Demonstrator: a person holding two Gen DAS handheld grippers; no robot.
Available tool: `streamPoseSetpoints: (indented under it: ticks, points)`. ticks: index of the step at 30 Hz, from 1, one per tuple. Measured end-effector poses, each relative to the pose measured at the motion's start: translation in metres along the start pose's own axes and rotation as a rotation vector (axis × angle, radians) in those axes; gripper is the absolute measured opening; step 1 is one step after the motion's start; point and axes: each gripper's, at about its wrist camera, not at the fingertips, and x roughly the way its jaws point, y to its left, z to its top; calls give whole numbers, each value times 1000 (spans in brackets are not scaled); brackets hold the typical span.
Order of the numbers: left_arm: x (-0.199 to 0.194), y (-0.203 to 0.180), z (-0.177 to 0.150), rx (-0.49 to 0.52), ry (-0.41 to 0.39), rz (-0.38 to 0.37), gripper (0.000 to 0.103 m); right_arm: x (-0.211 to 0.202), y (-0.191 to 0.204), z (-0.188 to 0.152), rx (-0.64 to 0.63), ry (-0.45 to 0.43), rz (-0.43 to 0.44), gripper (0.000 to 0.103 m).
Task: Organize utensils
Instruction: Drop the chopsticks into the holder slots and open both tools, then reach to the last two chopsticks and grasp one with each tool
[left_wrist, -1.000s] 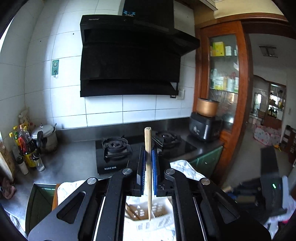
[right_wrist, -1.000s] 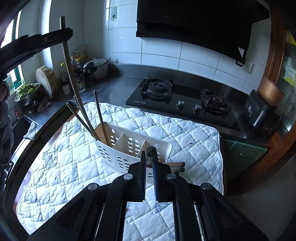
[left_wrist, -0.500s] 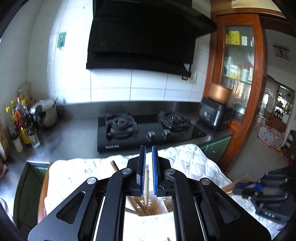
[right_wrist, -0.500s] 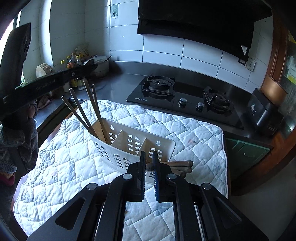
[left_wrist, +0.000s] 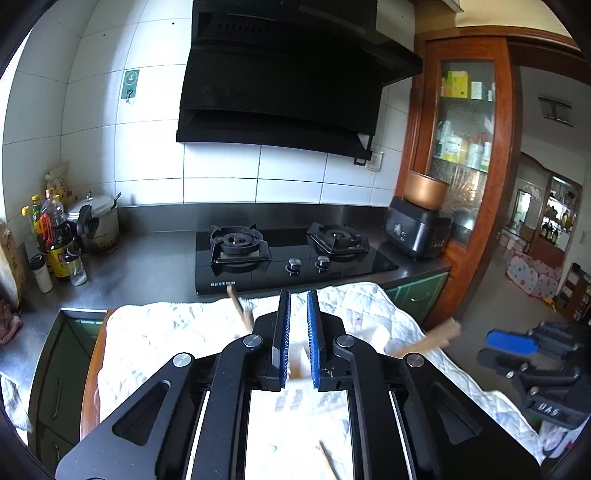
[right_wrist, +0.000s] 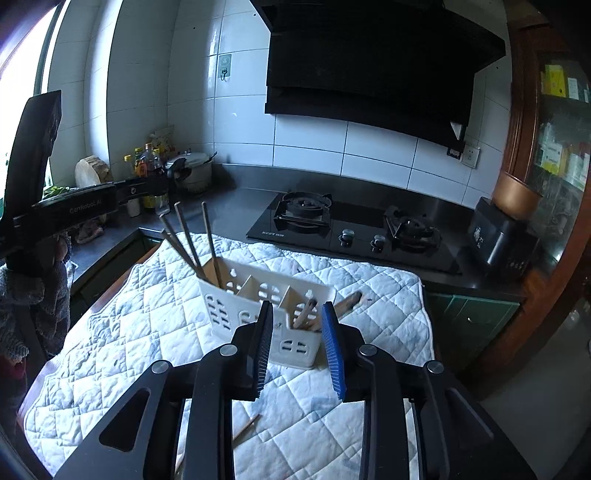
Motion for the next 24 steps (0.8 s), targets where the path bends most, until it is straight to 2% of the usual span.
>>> streamPoseSetpoints:
  ticks: [6,10,16,17,18,19,20,24]
  points:
    - [-43,5,-48,-33,26,-7,10,1,36,-76,23,106,55,26]
    - [-65,13,-85,-65,58,-4,10,13,64,-133,47,215,103,23]
    - [-94,27,-140,-104,90,50,10,30,88,-194,163,322,155,15]
    - [-98,30,-149,-112,96,59,15,31,92,-200,179,325,147,15]
    - [-102,32,-156,-118,98,68,29,32,94,-203,194,326,142,15]
    - [-106,35,-164,-126,96,78,36,33,97,-206,217,327,151,15]
    - [-110,38,-171,-137,93,89,39,33,98,-208,243,325,158,14]
    - [-119,44,-192,-153,112,103,39,37,103,-210,277,310,130,13]
